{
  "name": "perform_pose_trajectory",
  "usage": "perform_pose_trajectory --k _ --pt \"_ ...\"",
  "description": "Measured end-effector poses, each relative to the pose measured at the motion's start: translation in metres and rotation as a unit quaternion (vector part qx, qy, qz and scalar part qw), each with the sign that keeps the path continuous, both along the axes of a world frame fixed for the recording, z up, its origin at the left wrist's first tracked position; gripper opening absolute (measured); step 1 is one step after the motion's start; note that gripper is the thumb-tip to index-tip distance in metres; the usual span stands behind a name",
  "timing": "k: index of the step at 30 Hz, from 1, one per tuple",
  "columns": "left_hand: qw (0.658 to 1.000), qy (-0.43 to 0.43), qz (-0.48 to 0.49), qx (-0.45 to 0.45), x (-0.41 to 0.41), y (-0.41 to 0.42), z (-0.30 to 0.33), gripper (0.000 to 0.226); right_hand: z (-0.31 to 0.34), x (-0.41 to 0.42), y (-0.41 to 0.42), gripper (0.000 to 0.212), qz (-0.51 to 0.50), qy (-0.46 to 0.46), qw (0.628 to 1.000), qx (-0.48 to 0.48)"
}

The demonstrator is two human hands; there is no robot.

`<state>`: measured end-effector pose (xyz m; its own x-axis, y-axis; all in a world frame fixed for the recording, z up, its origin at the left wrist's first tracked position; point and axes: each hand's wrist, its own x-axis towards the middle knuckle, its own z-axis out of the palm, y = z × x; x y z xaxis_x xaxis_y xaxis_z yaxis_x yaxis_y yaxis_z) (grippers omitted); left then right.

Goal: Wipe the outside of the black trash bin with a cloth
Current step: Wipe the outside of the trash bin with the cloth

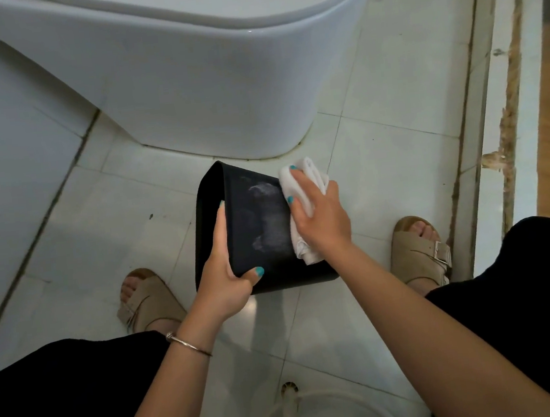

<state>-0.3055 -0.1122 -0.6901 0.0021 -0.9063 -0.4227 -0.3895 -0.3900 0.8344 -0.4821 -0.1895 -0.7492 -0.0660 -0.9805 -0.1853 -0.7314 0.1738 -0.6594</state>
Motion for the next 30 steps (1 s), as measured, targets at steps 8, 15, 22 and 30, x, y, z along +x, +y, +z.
perform_pose_trajectory --k 8,15,22,30 --pt "1.0 0.001 -0.011 0.006 -0.004 -0.002 0.0 0.114 0.006 0.012 -0.001 0.05 -0.033 0.003 0.999 0.022" --pt "1.0 0.002 -0.024 -0.013 -0.012 -0.01 0.0 0.112 0.038 0.035 -0.016 0.048 0.063 -0.055 0.996 -0.041" --pt "1.0 0.01 -0.006 0.003 -0.003 -0.012 -0.003 0.112 0.003 0.002 -0.003 0.047 -0.025 -0.045 0.999 -0.004" --pt "1.0 0.014 -0.013 0.017 -0.004 -0.012 -0.002 0.112 0.005 0.012 -0.001 0.05 -0.068 -0.001 0.998 0.001"
